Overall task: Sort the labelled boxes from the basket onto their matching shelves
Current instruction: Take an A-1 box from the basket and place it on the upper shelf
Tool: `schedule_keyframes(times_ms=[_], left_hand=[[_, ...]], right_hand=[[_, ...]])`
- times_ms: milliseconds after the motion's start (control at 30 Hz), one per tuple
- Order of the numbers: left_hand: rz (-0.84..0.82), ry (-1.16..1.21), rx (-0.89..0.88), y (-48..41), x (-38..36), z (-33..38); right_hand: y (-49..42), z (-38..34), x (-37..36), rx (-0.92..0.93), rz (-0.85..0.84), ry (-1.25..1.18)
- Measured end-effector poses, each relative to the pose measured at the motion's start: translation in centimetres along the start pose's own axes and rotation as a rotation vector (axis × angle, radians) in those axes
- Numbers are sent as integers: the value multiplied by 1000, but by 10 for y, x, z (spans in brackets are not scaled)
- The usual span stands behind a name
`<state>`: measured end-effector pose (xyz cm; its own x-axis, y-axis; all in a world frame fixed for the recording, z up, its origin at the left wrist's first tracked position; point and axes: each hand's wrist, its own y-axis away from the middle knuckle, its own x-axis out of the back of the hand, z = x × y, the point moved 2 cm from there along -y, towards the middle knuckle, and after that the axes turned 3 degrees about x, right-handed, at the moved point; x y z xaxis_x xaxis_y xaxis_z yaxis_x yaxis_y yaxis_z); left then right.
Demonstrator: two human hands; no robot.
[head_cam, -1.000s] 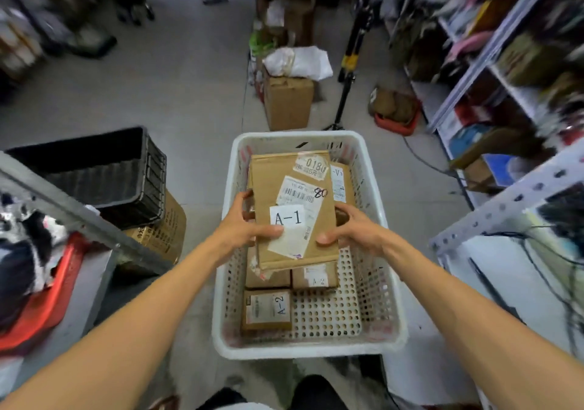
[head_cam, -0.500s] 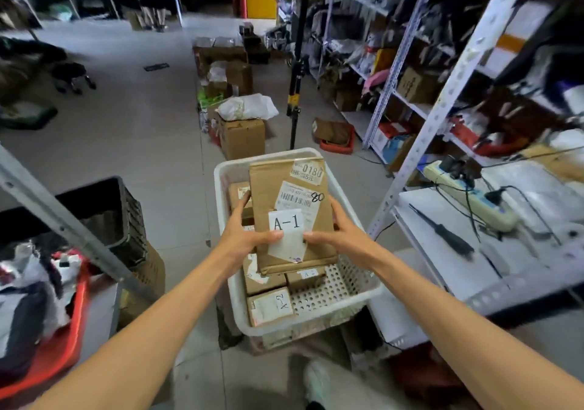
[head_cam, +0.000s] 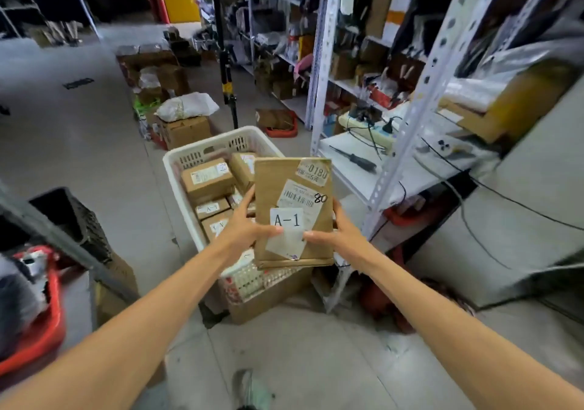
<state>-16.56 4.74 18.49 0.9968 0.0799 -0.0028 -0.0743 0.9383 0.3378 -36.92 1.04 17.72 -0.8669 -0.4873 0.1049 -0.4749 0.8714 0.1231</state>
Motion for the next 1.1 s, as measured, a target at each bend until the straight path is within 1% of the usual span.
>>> schedule_keyframes(times_ms=[167,267,333,500,633,733,833,967,1100], left_hand=[[-194,-102,-1,27,-82,-22],[-315,-136,-49,38,-152,-27],[-438,-165,-77,45,-201,-24],[-709,-206,-149,66,-325,-5],[-891,-209,-193,93,-415,6],[-1063,-239,-223,114,-477,14],[-1252,-255,-250,138,-532,26],[-1507,-253,-280,179,-592,36],[-1746,-246,-271,218,-635,43]], right_hand=[[103,27,43,-18,233,-22],[162,35,80,-27,389,-36],[199,37,104,-29,487,-24],[301,33,167,-33,841,-104],[379,15,201,-25,1077,-112],[428,6,218,-39,1244,-75],[467,-4,226,-51,1456,-38],[516,-24,226,-114,1691,76],[552,-26,219,-153,1929,94]])
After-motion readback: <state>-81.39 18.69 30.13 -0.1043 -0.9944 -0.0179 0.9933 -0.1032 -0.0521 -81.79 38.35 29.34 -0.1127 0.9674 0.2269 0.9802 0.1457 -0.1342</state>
